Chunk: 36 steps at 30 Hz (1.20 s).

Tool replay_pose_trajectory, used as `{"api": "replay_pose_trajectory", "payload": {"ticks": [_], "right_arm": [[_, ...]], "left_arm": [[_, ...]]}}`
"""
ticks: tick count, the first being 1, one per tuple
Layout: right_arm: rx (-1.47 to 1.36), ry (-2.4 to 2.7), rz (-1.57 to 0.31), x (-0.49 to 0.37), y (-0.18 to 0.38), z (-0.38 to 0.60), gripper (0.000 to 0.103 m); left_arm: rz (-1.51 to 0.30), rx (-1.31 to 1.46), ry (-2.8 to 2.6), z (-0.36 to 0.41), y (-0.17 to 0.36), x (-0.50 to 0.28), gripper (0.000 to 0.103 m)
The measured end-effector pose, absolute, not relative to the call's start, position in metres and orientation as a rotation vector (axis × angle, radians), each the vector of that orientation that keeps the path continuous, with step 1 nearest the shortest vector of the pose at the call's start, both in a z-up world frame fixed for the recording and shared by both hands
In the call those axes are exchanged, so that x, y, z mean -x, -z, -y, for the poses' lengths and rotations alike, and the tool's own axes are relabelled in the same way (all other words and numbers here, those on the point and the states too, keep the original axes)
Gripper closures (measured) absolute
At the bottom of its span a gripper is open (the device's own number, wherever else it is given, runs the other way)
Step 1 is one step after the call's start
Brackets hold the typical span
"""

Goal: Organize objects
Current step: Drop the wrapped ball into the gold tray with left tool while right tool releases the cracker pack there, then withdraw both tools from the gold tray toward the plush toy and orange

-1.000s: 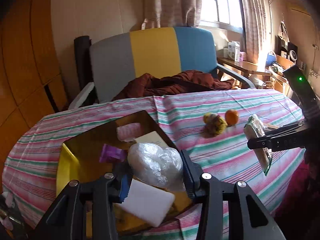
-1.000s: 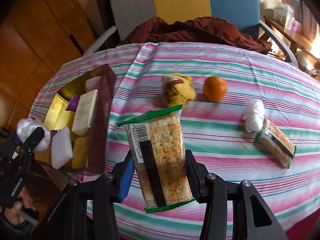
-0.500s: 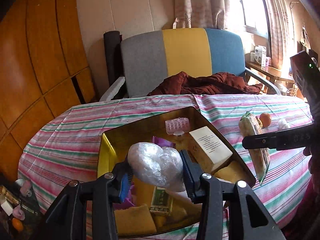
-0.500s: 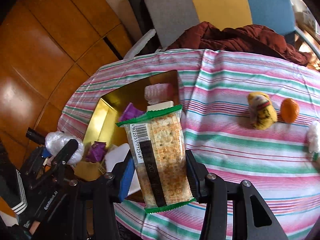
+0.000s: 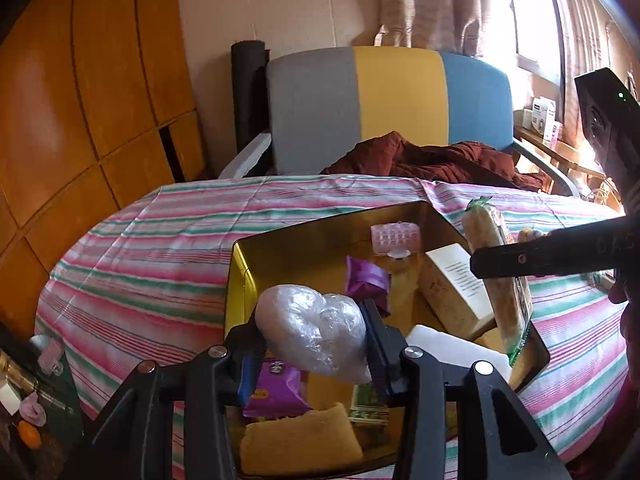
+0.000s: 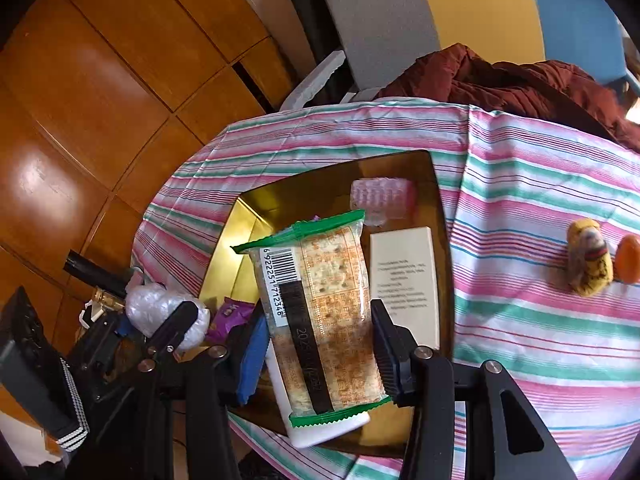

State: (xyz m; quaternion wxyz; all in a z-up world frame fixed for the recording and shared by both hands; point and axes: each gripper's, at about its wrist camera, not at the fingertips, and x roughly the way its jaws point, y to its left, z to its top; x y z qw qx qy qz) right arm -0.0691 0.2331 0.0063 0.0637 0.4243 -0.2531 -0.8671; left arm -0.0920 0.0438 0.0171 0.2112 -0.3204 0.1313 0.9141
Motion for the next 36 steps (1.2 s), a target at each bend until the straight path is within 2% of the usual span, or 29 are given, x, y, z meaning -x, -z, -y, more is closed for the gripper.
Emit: {"api": "replay_pose_trajectory", "payload": {"ticks": [7,9,10,13,14,16,18,21,24,27,34,36], "right_arm": [[-1.271,2.586,0.825,0.107,-0.007,-0.216,0.052],[-1.251,2.568,0.856,0.116,-0.006,-0.211,0.040],[-1.244,2.562,0.871,0.118,-0.006,-0.210,0.039],[-1.233,2.559,0.866,0.118,-0.007,-0.205,0.036],[-1.237,2.563,0.853,0.116,-0.007,-0.204,0.032],[-1.237,2.609,0.783,0.108,-0.009,-0.200,0.023],[-1.225,2.691,0.668,0.098,-0.013,-0.193,0.007],[-1.149,2.815,0.479,0.082,-0.023,-0.180,0.001],[-1.027,2.965,0.243,0.063,-0.033,-0.164,0.000],[-0.945,3.067,0.129,0.049,-0.036,-0.155,0.000],[-1.042,3.125,0.158,0.041,-0.014,-0.159,0.000],[-1.036,3.152,0.242,0.033,-0.011,-0.166,0.000]], "left_arm": [[-0.179,0.981,-2.489,-0.021,-0.013,0.138,0.058],[-0.087,1.032,-2.428,-0.017,-0.010,0.155,0.055],[-0.036,1.069,-2.404,-0.015,-0.008,0.165,0.051],[-0.011,1.115,-2.428,-0.014,-0.004,0.177,0.049],[-0.009,1.120,-2.447,-0.013,-0.004,0.178,0.049],[0.002,1.121,-2.478,-0.008,-0.003,0.175,0.049],[-0.011,1.122,-2.506,-0.004,-0.001,0.171,0.049],[-0.045,1.118,-2.545,0.001,0.004,0.159,0.049],[-0.066,1.089,-2.571,0.006,0.004,0.143,0.049],[-0.103,1.042,-2.607,0.006,0.002,0.125,0.049],[-0.173,0.960,-2.687,0.001,-0.006,0.100,0.049],[-0.194,0.944,-2.708,-0.002,-0.008,0.094,0.049]]}}
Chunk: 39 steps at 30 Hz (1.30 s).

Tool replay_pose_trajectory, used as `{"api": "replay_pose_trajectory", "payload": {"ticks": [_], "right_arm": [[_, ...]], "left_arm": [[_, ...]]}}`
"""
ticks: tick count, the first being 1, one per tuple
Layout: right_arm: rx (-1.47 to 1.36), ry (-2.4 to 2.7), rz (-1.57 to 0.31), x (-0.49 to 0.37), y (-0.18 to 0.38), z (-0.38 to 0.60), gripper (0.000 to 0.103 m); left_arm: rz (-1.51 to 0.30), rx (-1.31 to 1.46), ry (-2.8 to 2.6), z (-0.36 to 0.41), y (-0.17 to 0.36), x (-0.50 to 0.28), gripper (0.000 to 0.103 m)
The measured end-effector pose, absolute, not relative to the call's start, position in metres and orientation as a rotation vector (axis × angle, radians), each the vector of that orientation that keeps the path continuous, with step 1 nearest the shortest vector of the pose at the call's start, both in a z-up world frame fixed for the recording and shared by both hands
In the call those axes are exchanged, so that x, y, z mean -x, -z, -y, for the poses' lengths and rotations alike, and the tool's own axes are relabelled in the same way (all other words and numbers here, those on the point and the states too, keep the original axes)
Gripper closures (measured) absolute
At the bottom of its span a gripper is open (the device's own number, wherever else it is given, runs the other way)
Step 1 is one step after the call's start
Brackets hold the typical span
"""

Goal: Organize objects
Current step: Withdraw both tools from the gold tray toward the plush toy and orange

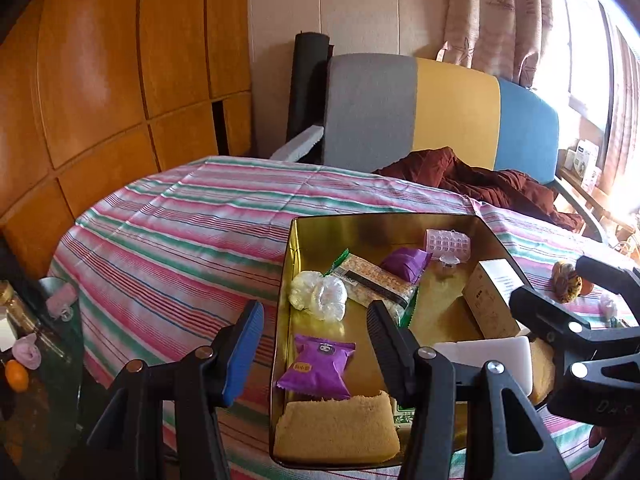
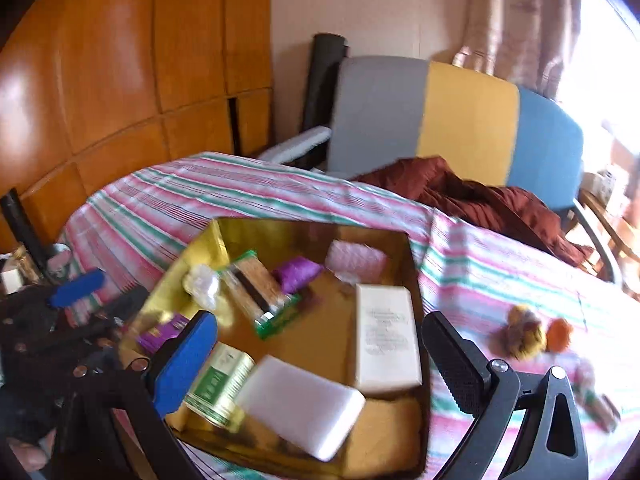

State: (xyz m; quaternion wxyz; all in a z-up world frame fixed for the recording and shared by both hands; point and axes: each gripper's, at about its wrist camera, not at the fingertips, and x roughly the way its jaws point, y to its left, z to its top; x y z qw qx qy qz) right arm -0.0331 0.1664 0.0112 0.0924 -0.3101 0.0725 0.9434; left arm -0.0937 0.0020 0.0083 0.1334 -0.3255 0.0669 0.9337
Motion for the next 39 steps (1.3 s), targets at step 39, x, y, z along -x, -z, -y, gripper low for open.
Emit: {"api": "replay_pose_trajectory", "payload": {"ticks": [39], "right_arm": [[0.907,-2.400,-0.286,-0.048,0.002,-0.358,0.000]], "left_arm": [[-0.450,0.938,-2.498,-0.086,0.002,0.038,0.049]]}}
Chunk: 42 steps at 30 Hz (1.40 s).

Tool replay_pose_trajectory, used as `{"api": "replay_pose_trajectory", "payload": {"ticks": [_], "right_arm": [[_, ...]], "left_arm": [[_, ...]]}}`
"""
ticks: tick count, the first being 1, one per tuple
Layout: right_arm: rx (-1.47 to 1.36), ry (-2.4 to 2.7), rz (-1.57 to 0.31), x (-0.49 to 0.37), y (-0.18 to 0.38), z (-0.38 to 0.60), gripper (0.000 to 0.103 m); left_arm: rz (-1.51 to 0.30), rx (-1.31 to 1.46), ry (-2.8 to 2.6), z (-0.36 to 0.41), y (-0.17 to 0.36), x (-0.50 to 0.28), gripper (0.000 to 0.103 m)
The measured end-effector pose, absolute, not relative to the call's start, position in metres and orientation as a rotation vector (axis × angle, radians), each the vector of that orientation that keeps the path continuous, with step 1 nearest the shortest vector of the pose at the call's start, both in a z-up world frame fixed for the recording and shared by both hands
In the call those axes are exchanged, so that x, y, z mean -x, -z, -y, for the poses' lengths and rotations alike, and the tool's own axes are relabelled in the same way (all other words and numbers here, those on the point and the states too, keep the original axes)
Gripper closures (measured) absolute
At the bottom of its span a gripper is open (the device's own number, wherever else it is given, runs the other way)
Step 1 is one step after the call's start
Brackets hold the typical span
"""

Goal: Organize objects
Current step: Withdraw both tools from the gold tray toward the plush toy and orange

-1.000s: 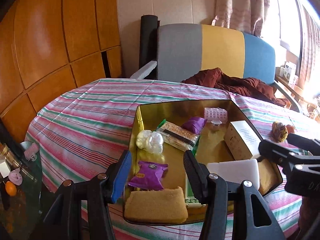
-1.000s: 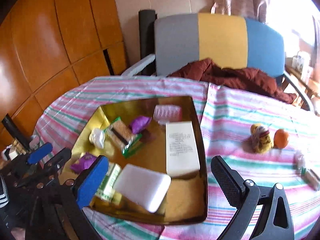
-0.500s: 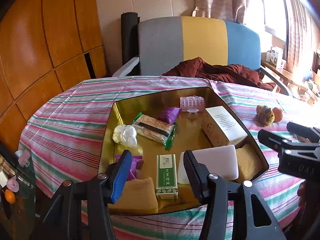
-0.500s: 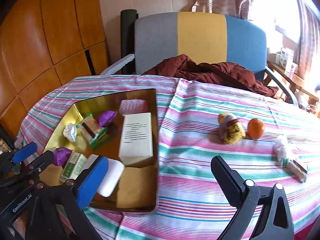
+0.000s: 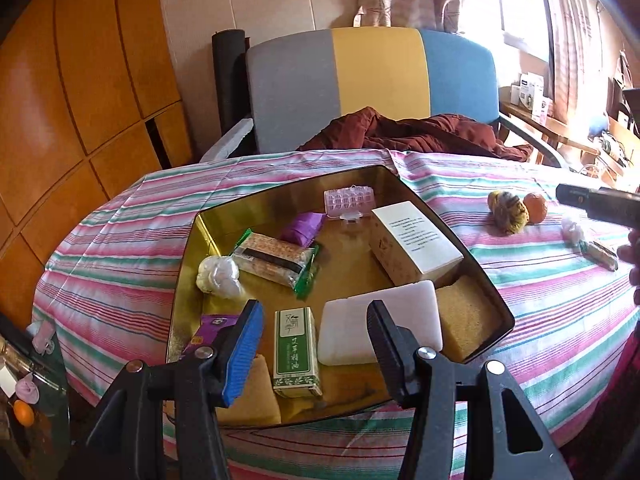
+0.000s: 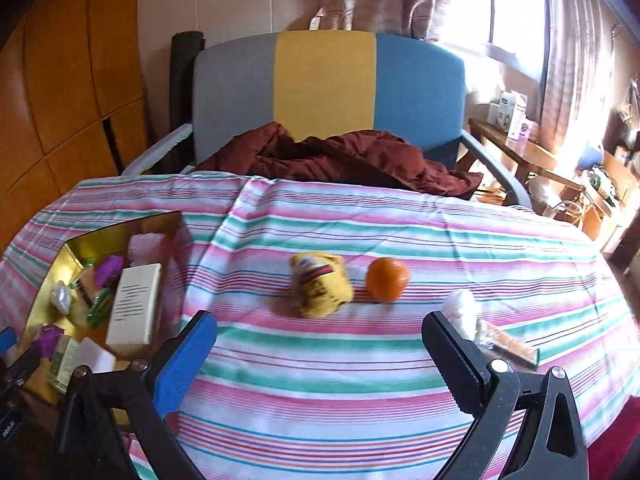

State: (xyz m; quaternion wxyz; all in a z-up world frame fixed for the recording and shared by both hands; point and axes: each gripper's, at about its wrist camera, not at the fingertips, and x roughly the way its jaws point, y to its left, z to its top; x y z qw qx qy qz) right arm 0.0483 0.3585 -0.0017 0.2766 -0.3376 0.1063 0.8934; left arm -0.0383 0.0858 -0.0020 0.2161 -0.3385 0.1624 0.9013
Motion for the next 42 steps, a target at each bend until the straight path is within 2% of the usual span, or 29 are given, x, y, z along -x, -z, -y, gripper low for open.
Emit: {"api": "replay_pose_trajectory", "payload": {"ticks": [6,13,15,23,33,42], "right_arm": [[0.885,-2.246,-0.335,-0.068,0.017,-0.427,0.000],[0.777,-2.071,-0.721,-0.111,0.033,-0.490,0.000],[0.777,-2.032,-0.773,-0.116,0.037,-0.495,0.000],[0.709,-1.951,-0.895,-0.137,0.040,-0.508,0.000],[0.455,-1.790,-1.214,-0.195,0.049,-0.538,0.000],[0.461,-1.832,-1.250,-0.191,0.050,-0.537,0.000]], "left_arm": [[-0.464,0.953,-2.442,-0.099,0.004,0.037,0.049],[-0.409,1.013,-2.357,-0.117,0.006,0.040,0.049],[-0.381,1.017,-2.327,-0.124,0.006,0.039,0.049],[-0.461,1.007,-2.212,-0.174,0.008,0.026,0.049],[-0.463,0.992,-2.085,-0.238,0.005,0.021,0.049],[-0.449,1.080,-2.031,-0.280,0.020,0.036,0.049]]}}
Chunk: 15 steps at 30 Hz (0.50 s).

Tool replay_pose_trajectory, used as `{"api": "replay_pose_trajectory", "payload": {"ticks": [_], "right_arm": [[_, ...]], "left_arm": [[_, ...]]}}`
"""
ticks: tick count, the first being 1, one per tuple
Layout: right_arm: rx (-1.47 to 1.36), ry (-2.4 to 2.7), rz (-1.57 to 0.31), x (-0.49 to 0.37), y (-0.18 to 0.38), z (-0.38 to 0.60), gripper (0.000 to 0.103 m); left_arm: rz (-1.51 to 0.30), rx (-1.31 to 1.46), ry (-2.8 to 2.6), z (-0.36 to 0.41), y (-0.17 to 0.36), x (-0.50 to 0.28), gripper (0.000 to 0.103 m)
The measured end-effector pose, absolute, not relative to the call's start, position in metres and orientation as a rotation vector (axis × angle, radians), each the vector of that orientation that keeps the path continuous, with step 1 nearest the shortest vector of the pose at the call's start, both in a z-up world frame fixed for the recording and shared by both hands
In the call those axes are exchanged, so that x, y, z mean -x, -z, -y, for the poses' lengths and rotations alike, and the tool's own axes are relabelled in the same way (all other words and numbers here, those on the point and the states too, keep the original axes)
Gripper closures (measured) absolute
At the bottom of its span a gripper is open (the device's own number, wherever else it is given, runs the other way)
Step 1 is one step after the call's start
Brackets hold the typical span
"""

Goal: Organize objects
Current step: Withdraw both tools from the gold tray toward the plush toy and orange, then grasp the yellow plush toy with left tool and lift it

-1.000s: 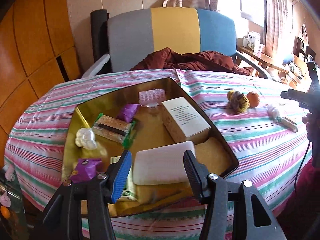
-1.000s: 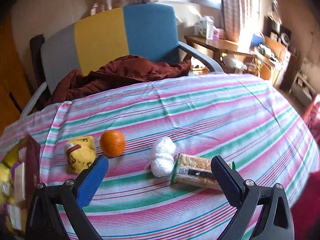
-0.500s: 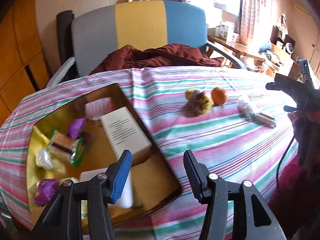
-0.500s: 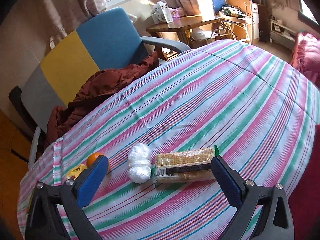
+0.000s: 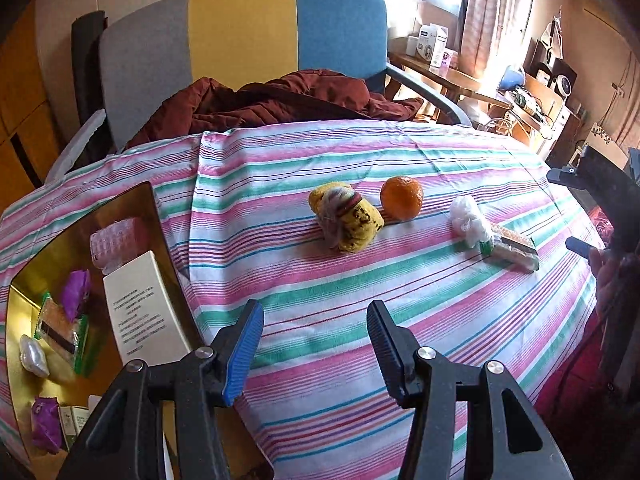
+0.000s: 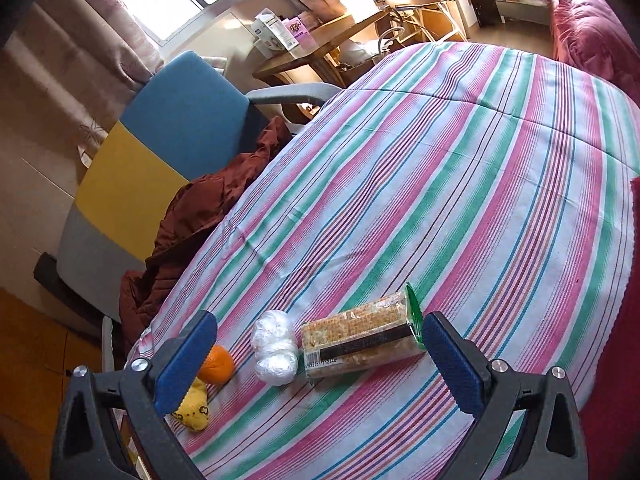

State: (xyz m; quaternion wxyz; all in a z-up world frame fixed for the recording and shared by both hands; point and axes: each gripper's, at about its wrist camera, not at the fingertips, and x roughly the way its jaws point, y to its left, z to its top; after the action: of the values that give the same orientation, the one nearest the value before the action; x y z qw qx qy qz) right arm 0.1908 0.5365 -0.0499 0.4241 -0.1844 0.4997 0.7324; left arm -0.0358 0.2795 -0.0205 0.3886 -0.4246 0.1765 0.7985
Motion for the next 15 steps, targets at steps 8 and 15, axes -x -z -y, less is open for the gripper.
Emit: {"api": "replay_pose_trajectory", "payload": {"ticks": [8,15], "right_arm": [[0.511,-1.896,-1.247,-0.178,0.051,-0.532,0.000],[0.567,-1.968,-1.199,-0.162,0.048,-0.525,0.000]], "left_arm": [[-0.374,1.154,-1.995,-0.315,0.032,0.061,0.049],[-0.318,1.187,-1.984,-0.344,0.037,0.084,0.041]]}}
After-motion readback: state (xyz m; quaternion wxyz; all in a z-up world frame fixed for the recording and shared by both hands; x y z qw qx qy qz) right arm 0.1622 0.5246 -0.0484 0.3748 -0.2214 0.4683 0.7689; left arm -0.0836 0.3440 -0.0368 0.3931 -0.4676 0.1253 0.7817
